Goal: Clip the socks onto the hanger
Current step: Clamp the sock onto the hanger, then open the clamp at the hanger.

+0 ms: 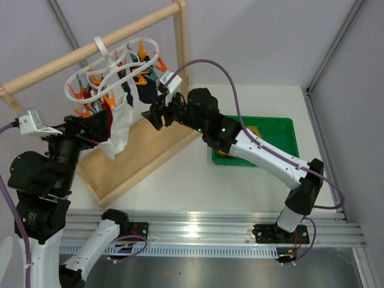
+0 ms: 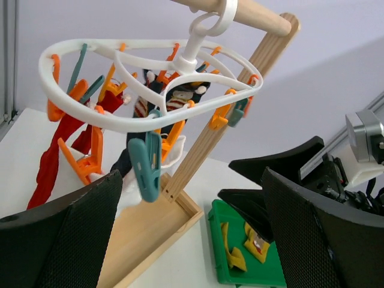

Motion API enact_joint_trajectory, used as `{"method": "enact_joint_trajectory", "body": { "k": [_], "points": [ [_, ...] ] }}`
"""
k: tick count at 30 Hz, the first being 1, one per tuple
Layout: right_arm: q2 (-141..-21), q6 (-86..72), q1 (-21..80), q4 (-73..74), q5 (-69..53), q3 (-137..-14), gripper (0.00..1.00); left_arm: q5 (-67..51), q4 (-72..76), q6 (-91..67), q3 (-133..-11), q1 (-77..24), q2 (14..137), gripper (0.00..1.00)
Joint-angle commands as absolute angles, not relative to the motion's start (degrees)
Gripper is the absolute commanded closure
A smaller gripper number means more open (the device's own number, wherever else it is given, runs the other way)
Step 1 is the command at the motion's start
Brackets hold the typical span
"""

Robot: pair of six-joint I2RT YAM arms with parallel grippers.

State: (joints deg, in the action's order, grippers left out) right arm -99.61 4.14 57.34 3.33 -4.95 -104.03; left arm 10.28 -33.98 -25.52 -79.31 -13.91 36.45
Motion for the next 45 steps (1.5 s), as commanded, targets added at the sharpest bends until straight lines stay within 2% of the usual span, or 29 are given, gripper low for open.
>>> {"method": "enact_joint_trajectory", "body": {
  "k": [1, 6, 16, 22, 38, 45],
  "points": [
    [-93.01, 5.62, 56.34, 1.85, -1.94, -99.08, 0.33, 9.85, -41.92, -26.19, -82.70, -13.97, 37.97, 0.01],
    [-90.53, 4.40, 52.13, -2.63, -2.81, -94.92, 0.30, 5.11, -45.17, -26.81, -86.13, -13.97, 40.77, 0.00],
    [-95.62, 5.54, 47.73, -13.43, -12.74, -97.03, 0.31, -4.13, -39.65, -30.67, -87.19, -14.06, 47.19, 0.02],
    [-99.75, 5.36, 47.29, -17.92, -19.85, -99.75, 0.31, -4.75, -37.27, -31.55, -86.93, -14.06, 48.95, 0.03],
    [-111.44, 1.23, 46.93, -22.85, -26.80, -112.14, 0.31, -4.74, -29.53, -32.96, -84.64, -14.06, 50.36, 0.06],
    [-114.43, 0.26, 46.93, -23.47, -30.05, -115.48, 0.35, -3.61, -29.18, -32.78, -83.94, -14.06, 50.10, 0.06]
  ]
}}
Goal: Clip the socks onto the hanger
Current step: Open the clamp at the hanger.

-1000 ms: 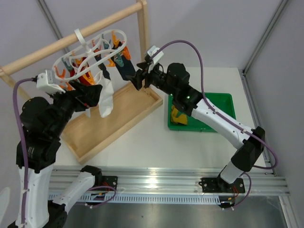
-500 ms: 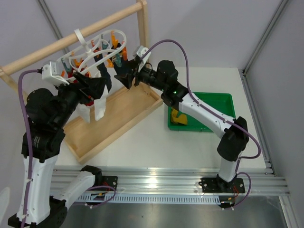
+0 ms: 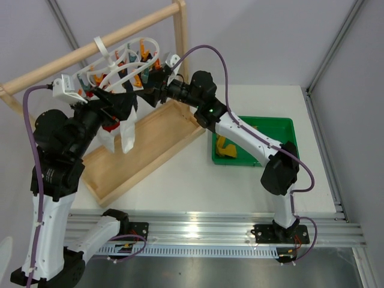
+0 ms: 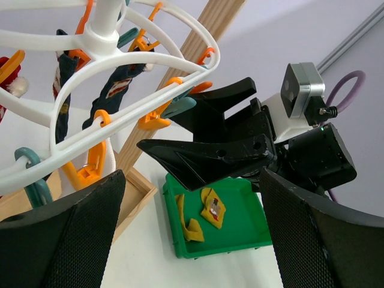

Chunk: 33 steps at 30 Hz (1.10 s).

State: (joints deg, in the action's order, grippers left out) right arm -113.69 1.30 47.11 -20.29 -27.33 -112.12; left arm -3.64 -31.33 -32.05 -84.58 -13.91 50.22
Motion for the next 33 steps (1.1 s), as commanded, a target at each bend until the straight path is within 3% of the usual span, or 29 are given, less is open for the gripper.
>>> {"method": "enact_joint_trajectory", "body": {
  "k": [1, 10, 33],
  "points": [
    [-114.52, 0.26, 46.93, -23.55, -30.32, -115.58, 0.36, -3.52, -29.09, -32.70, -83.50, -14.06, 50.01, 0.06],
    [-111.89, 0.61, 48.43, -23.73, -30.24, -112.77, 0.57, -2.55, -29.36, -32.34, -82.70, -13.98, 49.31, 0.07],
    [-110.31, 3.96, 53.44, -23.29, -26.02, -111.27, 0.55, -0.26, -28.30, -30.85, -80.68, -14.06, 47.20, 0.08]
  ]
}}
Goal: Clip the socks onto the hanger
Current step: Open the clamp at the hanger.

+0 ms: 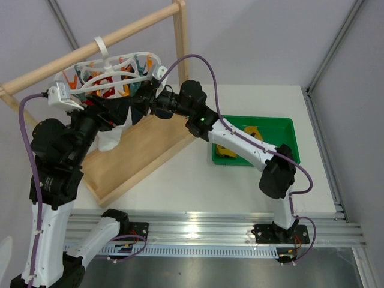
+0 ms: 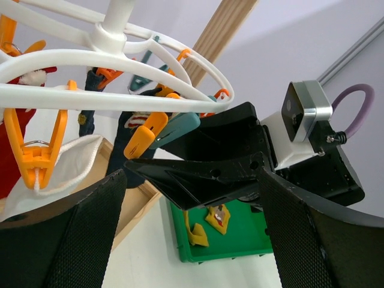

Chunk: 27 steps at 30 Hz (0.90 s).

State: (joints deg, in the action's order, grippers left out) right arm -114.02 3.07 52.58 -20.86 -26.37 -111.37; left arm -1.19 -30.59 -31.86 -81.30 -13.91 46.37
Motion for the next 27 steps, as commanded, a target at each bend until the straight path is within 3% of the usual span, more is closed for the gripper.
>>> {"method": "enact_joint_trajectory", "body": {
  "k": [1, 7, 27],
  "points": [
    [-110.13, 4.13, 53.61, -23.20, -26.02, -111.18, 0.55, -0.26, -28.04, -30.68, -80.51, -14.06, 47.46, 0.09],
    [-110.48, 4.83, 54.67, -23.12, -25.75, -111.62, 0.55, 2.90, -27.42, -29.97, -80.95, -14.06, 49.57, 0.18],
    [-108.90, 5.10, 54.93, -23.55, -25.31, -109.16, 0.55, 14.23, -27.33, -28.92, -80.07, -15.91, 52.47, 0.65]
  ]
}}
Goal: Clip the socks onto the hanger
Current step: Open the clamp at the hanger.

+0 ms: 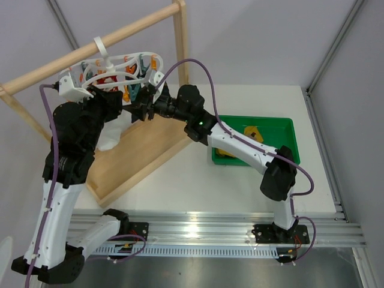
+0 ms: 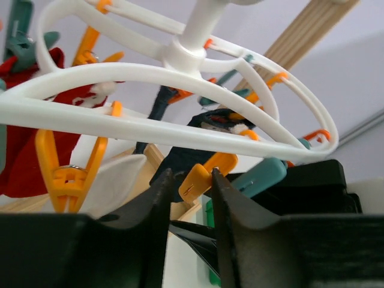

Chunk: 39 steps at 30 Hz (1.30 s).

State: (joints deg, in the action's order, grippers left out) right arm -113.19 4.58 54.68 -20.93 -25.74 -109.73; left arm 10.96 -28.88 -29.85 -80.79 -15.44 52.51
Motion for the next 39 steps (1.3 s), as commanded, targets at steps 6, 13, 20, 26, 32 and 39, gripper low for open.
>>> {"method": "enact_joint_trajectory", "body": {
  "k": [6, 13, 20, 26, 32, 39],
  "points": [
    [-105.56, 5.89, 54.76, -23.12, -23.30, -104.33, 0.52, 14.85, -26.72, -28.65, -79.89, -15.82, 52.73, 0.80],
    [-99.06, 6.33, 54.93, -17.23, -18.64, -98.88, 0.43, 13.71, -25.84, -27.16, -80.51, -15.82, 52.56, 0.96],
    [-93.79, 7.64, 56.16, -13.80, -9.25, -94.23, 0.34, 11.08, -25.66, -26.98, -81.56, -15.91, 52.82, 0.99],
    [-88.24, 8.08, 58.00, -13.36, -11.41, -91.49, 0.33, 9.76, -25.40, -27.25, -82.18, -15.91, 52.82, 0.99],
    [-91.14, 9.93, 60.29, -11.95, -18.26, -95.52, 0.40, 9.49, -26.80, -27.42, -83.06, -15.91, 53.09, 0.99],
    [-98.17, 11.77, 60.29, -10.99, -23.47, -102.21, 0.46, 8.26, -27.95, -27.33, -83.67, -15.91, 52.73, 0.99]
  ]
}}
